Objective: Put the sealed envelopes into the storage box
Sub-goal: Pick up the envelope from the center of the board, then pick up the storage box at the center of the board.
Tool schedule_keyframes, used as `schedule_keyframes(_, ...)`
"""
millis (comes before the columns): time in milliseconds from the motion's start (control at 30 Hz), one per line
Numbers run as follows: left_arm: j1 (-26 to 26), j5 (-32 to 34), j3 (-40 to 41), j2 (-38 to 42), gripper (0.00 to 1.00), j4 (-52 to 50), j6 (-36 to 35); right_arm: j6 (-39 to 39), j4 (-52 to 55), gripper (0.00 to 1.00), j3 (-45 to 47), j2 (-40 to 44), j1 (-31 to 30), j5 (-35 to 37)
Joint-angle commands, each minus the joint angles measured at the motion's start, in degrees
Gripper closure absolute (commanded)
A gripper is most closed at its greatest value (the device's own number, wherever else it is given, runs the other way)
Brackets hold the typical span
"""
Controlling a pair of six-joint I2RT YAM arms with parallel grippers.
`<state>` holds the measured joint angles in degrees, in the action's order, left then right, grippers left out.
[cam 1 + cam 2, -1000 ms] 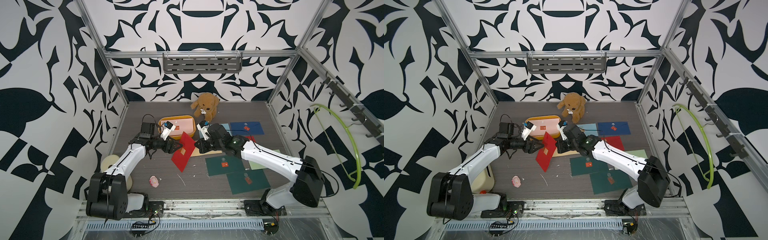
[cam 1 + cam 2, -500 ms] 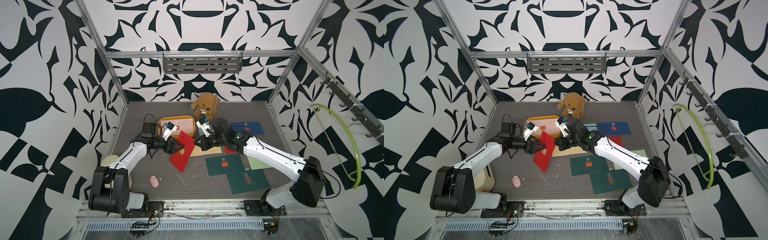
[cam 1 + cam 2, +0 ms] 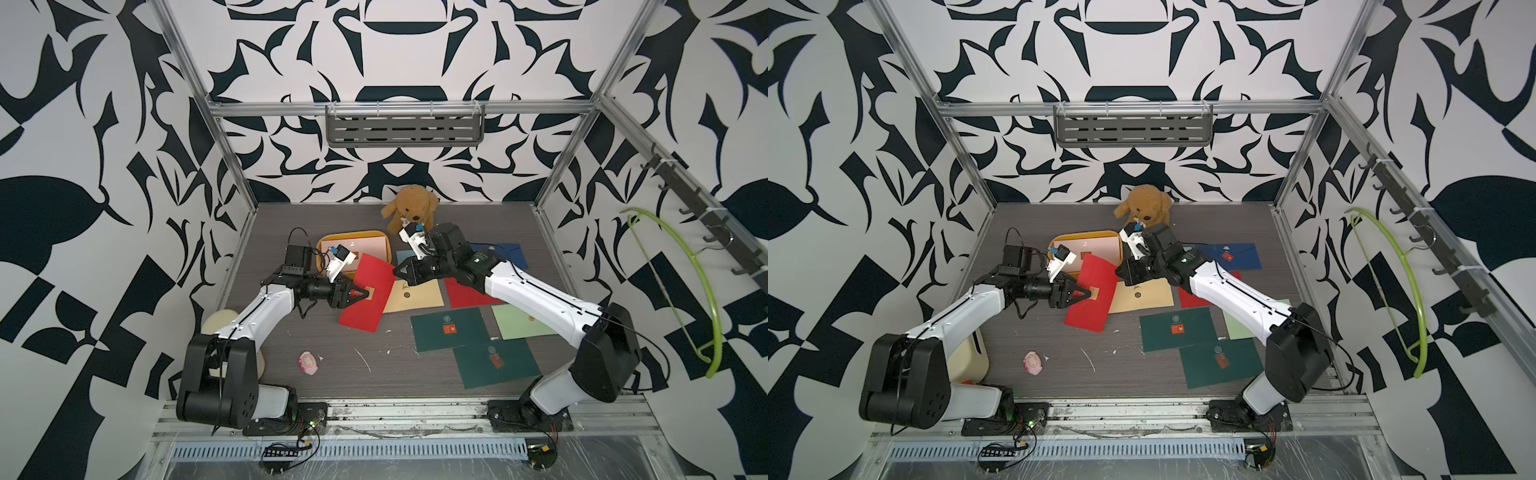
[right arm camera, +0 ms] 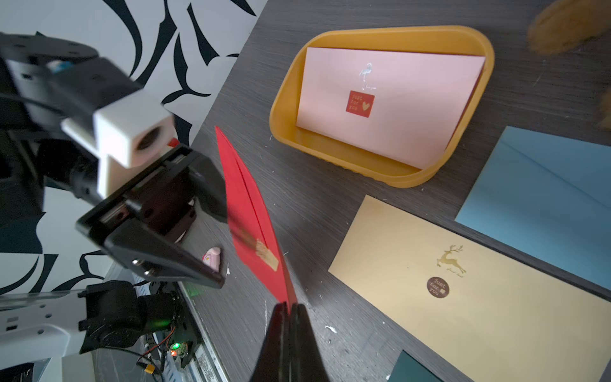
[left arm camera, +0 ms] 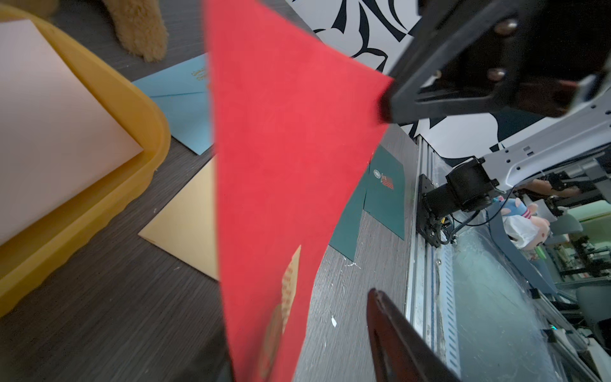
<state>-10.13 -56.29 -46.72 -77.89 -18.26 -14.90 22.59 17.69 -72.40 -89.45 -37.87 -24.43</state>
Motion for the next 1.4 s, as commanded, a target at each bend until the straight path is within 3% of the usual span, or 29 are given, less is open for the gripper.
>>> schedule_keyframes(0,-0.3,-2.0,0.0,1.9,0.54,-2.2,-0.3,-0.9,-3.9,1.0,-3.0,0.3,0.5,-1.4)
schedule_keyframes(100,-0.3,-1.5,-0.7,2.0,0.71,-3.6,-0.5,-0.9,-4.6,1.0,-3.0,0.0,0.9,-1.4)
schedule_keyframes(367,-0.3,0.1,-5.0,-0.1,0.92,-9.1,-0.7,-0.9,-4.9,1.0,-2.1,0.8,1.9,-0.8)
schedule_keyframes(433,-0.3,0.5,-6.6,-0.6,1.0,-10.5,-0.2,-0.9,-4.1,0.91,-2.2,0.8,2.2,0.1)
schedule_keyframes(533,-0.3,4.0,-9.6,-1.0,1.0,-13.7,2.2,-0.9,-2.1,0.69,-2.6,0.3,3.1,2.7)
schedule_keyframes(667,-0.2,17.2,-15.4,-1.8,1.0,-19.3,7.2,1.0,-0.1,0.53,-2.6,-1.4,4.9,7.8)
schedule_keyframes(767,-0.2,29.0,-19.3,-2.1,1.0,-22.3,12.1,3.1,0.3,0.5,-3.3,-4.4,5.3,11.4)
schedule_keyframes(867,-0.2,36.3,-23.1,-2.1,1.0,-24.7,16.2,5.5,0.4,0.47,-5.3,-8.7,5.2,14.2)
schedule_keyframes(1133,-0.2,39.9,-25.5,0.7,1.0,-26.4,19.9,10.5,-1.5,0.47,-13.6,-20.8,4.0,18.0)
schedule_keyframes(1367,-0.2,40.7,-25.8,2.5,1.0,-26.9,20.0,14.1,-7.8,0.48,-15.2,-25.7,3.7,15.7)
